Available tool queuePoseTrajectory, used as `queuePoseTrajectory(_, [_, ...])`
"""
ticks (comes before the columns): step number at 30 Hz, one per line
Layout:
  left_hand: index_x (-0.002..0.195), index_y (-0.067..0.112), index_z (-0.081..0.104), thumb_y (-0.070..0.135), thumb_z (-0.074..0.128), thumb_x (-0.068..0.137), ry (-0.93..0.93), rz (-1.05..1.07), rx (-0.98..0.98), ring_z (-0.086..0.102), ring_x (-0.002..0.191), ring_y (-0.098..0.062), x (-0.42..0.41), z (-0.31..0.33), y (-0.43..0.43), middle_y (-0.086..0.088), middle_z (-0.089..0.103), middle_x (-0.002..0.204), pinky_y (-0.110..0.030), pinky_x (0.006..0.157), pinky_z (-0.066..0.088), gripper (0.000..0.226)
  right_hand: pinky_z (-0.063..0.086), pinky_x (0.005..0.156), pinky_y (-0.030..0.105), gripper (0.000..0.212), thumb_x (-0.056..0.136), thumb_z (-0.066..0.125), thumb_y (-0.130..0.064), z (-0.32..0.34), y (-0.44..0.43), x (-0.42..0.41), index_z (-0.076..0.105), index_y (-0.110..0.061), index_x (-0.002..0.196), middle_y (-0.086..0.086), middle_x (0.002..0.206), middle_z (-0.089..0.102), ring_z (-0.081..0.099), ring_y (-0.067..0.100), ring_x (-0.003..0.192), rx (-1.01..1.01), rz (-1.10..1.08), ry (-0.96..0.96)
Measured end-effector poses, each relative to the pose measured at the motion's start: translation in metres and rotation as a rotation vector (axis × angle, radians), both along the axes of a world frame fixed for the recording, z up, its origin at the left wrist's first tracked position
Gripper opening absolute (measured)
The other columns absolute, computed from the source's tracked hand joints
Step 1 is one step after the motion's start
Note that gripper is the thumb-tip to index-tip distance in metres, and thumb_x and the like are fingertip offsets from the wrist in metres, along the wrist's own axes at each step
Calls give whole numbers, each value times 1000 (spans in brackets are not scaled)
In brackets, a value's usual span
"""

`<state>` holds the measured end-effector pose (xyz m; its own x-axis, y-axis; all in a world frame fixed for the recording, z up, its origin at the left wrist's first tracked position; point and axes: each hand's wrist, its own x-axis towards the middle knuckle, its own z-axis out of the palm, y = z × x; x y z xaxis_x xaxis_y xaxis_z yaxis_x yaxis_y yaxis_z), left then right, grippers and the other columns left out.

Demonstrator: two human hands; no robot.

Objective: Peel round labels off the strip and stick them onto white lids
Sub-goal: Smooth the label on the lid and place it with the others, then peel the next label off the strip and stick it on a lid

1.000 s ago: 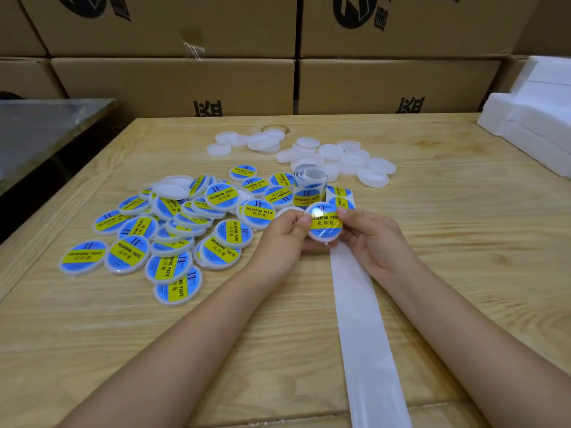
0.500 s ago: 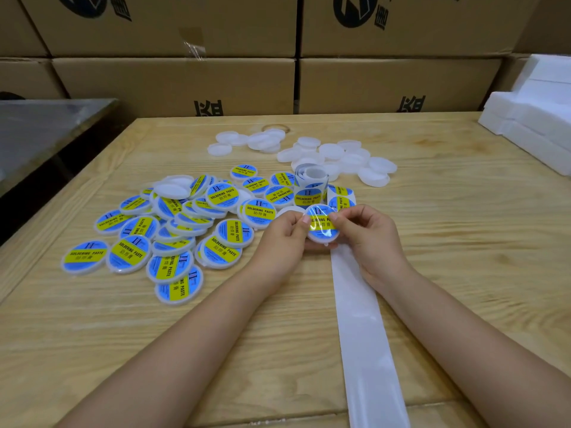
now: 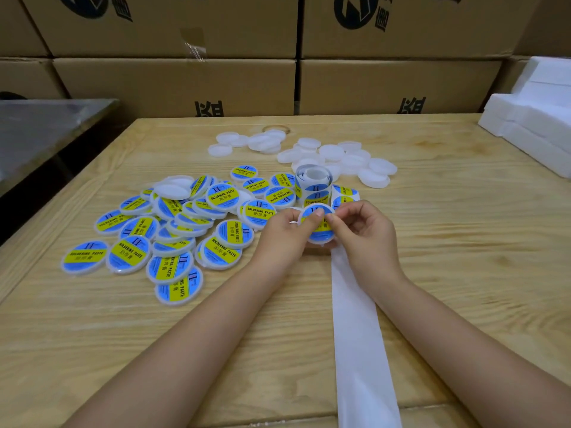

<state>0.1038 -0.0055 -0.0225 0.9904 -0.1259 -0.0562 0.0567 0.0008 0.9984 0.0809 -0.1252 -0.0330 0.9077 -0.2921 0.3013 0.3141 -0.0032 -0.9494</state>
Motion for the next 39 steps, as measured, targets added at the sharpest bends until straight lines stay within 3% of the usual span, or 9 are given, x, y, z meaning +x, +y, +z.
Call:
queuePoseTrajectory(3, [80, 13, 60, 18, 64, 88, -27, -40, -21, 70, 58, -13, -2, -3, 0, 3, 71, 64, -17, 58, 53, 10, 47, 50, 13, 21, 83, 64, 5, 2, 1, -1, 55, -11, 72, 1, 76, 59, 60, -2, 58, -2, -6, -16])
queuePoseTrajectory(8, [92, 5, 60, 14, 55, 93, -84, -52, -32, 71, 64, -20, -6, -4, -1, -5, 73, 73, -30, 71, 56, 10, 44, 49, 10, 22, 82, 64, 4, 2, 1, -2, 55, -12, 71, -1, 72, 59, 58, -3, 54, -17, -33, -29])
queuePoseTrajectory(13, [103, -3, 56, 12, 47, 97, -113, -48, 1, 70, 63, -18, -8, -3, -3, -12, 71, 82, -29, 71, 56, 19, 45, 47, 11, 21, 82, 66, 0, 1, 1, 0, 56, -13, 70, -8, 65, 61, 58, -3, 52, -19, -61, -24])
queuePoseTrajectory(20, [101, 0, 61, 11, 38, 100, -55, -34, -35, 67, 87, -37, -6, -4, -3, -21, 70, 94, -52, 92, 48, 25, 53, 49, 30, 17, 84, 68, -7, -3, -2, 2, 57, -13, 73, -10, 62, 65, 62, 8, 52, -29, -73, 49])
queuePoseTrajectory(22, [93, 5, 62, 9, 36, 101, -43, -42, -55, 69, 76, -33, -8, -3, -2, -13, 71, 85, -53, 90, 50, 27, 53, 49, 30, 16, 84, 68, -8, -3, -2, 2, 57, -12, 74, -9, 63, 66, 63, 10, 53, -29, -69, 58])
queuePoseTrajectory(30, [107, -3, 59, 8, 37, 100, -72, -34, -66, 61, 102, -44, -10, -3, -3, -28, 64, 108, -55, 96, 45, 25, 49, 49, 30, 16, 85, 67, -13, -4, -1, 0, 55, -23, 82, -6, 60, 63, 59, 10, 47, -61, -86, 61])
queuePoseTrajectory(34, [109, -5, 56, 7, 37, 100, -64, -94, -121, 66, 87, -33, -13, -2, -4, -23, 65, 99, -48, 86, 54, 25, 50, 47, 26, 34, 86, 65, -10, -2, -1, 1, 51, -38, 100, -4, 75, 60, 60, 10, 62, 16, -48, 48])
queuePoseTrajectory(36, [111, -2, 56, 11, 38, 101, -46, -172, -152, 69, 70, -25, -15, -1, -4, -18, 67, 88, -38, 68, 60, 25, 50, 53, 23, 11, 87, 64, -15, -1, -1, 2, 62, -25, 84, -8, 70, 65, 60, 7, 63, -67, -101, 53])
queuePoseTrajectory(39, [104, 10, 59, 14, 42, 99, -29, -250, -179, 71, 65, -22, -16, -1, -3, -9, 71, 77, -30, 58, 59, 19, 51, 62, 31, 18, 85, 68, -23, -1, -2, 2, 61, -16, 70, -2, 68, 66, 59, 9, 63, -99, -173, 65])
